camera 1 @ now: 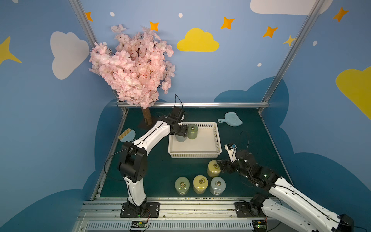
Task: Take the tea canister out of the basket
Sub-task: Pick up the tea canister from the basket, then place the tea canister at the center of the board.
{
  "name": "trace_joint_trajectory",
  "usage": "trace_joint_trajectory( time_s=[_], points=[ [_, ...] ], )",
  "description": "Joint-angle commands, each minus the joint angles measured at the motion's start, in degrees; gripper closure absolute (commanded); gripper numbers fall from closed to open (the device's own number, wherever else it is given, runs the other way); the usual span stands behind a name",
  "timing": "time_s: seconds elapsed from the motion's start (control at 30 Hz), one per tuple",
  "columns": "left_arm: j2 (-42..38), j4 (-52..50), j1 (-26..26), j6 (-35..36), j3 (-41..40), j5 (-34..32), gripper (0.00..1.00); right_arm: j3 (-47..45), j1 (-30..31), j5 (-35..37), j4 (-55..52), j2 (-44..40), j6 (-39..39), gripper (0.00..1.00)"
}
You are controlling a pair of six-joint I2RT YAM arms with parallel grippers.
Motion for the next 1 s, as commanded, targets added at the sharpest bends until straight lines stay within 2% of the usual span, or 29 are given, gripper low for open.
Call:
trace_joint_trajectory(
  time_s=[0.0, 0.53, 0.97],
  points=[
    [-5.1, 1.73, -1.55, -0.21, -0.84, 1.06, 0.54, 1.5, -0.31, -0.05, -1.06, -1.38, 1.09, 0.02],
    [-19.45, 1.53, -12.5, 2.33, -10.98, 3.2, 0.55, 1.1, -0.36, 3.07, -3.16, -5.9, 2.78, 0.01],
    [-22.42, 2.49, -20.7, 2.08, -15.54, 3.4, 0.56, 0.14, -0.4, 5.87, -4.1, -8.38, 3.99, 0.02]
  ],
)
